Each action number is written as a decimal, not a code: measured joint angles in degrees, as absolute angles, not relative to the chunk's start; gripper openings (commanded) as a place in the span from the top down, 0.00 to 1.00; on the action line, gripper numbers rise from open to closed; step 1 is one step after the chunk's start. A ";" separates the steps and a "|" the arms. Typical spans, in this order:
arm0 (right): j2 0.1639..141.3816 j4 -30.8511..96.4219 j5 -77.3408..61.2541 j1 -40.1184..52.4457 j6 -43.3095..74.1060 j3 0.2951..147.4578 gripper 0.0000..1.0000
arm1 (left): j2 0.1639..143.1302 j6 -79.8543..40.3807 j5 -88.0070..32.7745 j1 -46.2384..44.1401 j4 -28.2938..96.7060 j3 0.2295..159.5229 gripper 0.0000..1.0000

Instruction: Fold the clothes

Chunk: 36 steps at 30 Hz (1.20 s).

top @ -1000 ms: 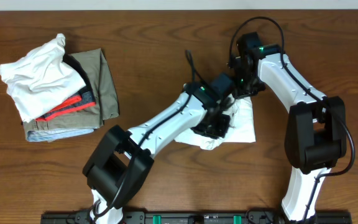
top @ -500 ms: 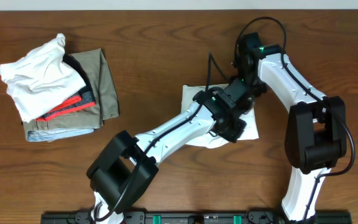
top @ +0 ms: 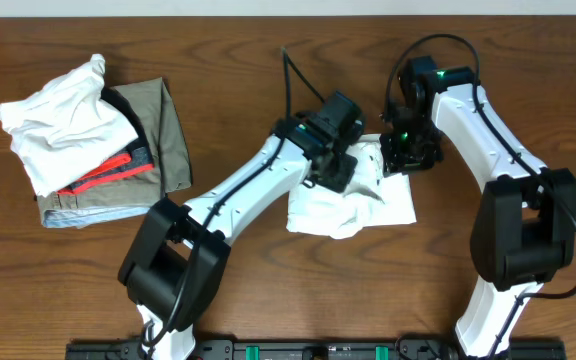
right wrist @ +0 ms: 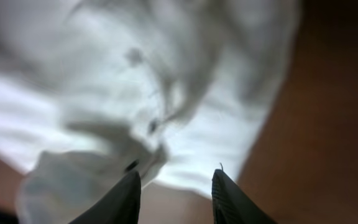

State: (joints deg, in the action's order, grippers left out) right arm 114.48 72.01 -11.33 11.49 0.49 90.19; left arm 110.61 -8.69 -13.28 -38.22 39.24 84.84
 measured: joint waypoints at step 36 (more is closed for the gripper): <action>114.19 61.39 -6.83 17.47 1.65 77.43 0.58 | 109.69 -9.41 -16.38 -28.82 39.77 84.84 0.50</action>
